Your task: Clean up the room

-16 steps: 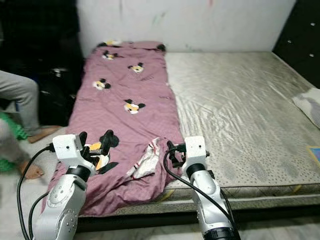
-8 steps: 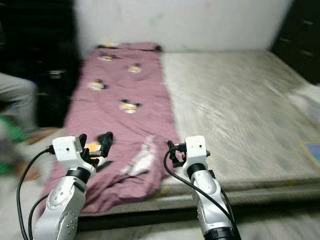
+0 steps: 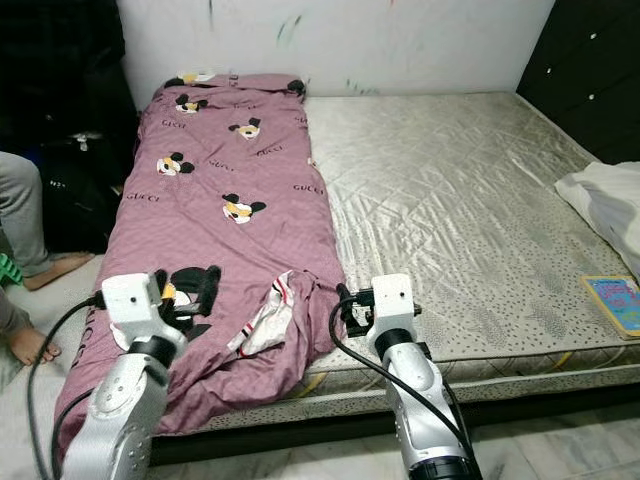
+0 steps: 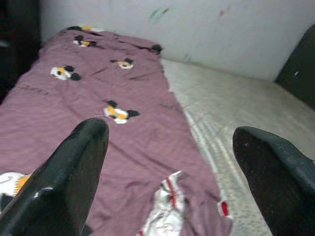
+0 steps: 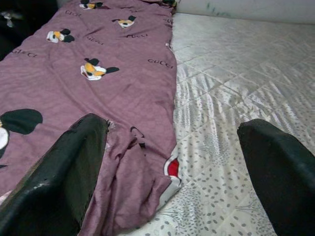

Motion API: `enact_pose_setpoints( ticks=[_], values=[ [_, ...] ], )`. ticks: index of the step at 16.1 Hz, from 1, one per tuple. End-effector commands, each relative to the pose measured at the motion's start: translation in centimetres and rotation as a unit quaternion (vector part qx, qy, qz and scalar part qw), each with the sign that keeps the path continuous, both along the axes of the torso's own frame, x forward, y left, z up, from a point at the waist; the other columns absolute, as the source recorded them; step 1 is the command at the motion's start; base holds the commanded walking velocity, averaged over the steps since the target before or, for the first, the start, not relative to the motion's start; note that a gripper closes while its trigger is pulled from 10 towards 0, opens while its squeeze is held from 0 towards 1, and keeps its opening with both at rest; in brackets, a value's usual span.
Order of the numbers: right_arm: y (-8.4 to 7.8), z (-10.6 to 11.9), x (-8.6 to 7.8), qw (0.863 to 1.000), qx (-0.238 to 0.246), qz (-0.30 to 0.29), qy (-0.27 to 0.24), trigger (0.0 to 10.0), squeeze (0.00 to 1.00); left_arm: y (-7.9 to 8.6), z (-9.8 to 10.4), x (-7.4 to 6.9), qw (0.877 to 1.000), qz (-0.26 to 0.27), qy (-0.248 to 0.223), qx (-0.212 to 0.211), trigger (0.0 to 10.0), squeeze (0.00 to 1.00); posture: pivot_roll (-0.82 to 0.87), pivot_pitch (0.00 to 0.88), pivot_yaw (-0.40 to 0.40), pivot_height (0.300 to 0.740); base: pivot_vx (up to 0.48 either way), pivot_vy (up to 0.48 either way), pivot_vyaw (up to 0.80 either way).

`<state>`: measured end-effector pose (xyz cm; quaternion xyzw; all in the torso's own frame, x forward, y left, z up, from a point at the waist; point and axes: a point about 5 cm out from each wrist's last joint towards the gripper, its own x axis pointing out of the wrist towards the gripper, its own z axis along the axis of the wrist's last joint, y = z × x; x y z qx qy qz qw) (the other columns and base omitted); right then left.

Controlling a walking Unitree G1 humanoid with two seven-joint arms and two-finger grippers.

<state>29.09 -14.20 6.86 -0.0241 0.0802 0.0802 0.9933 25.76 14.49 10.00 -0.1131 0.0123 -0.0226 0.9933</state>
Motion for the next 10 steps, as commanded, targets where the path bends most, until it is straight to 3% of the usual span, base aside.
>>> enact_pose_setpoints(
  ticks=[1, 2, 6, 10],
  values=[
    [-0.2, 0.4, 0.2, 1.000, -0.002, -0.001, -0.009, 10.0, 0.00, 0.8, 0.1, -0.3, 1.000, 0.016, 0.000, 0.012, 10.0, 0.00, 0.01, 0.018, -0.004, 0.740, 0.000, 0.000, 0.00],
    [-0.2, 0.4, 0.2, 1.000, -0.002, -0.002, -0.008, 10.0, 0.00, 1.1, 0.1, -0.5, 1.000, 0.018, -0.001, 0.019, 10.0, 0.00, 0.01, 0.022, -0.005, 0.740, 0.000, 0.000, 0.00],
    [-1.9, 0.8, -1.1, 1.000, -0.009, -0.007, -0.017, 10.0, 0.00, 3.8, 0.0, -3.4, 0.993, 0.042, -0.012, 0.110, 10.0, 0.00, 0.03, 0.042, -0.019, 0.740, 0.000, 0.000, 0.00],
    [-3.6, 1.3, -2.6, 0.999, -0.018, -0.010, -0.029, 10.0, 0.00, 5.3, 0.4, -5.2, 0.986, 0.073, -0.024, 0.151, 10.0, 0.00, 0.03, 0.052, -0.028, 0.740, 0.000, 0.000, 0.00]
  ],
)
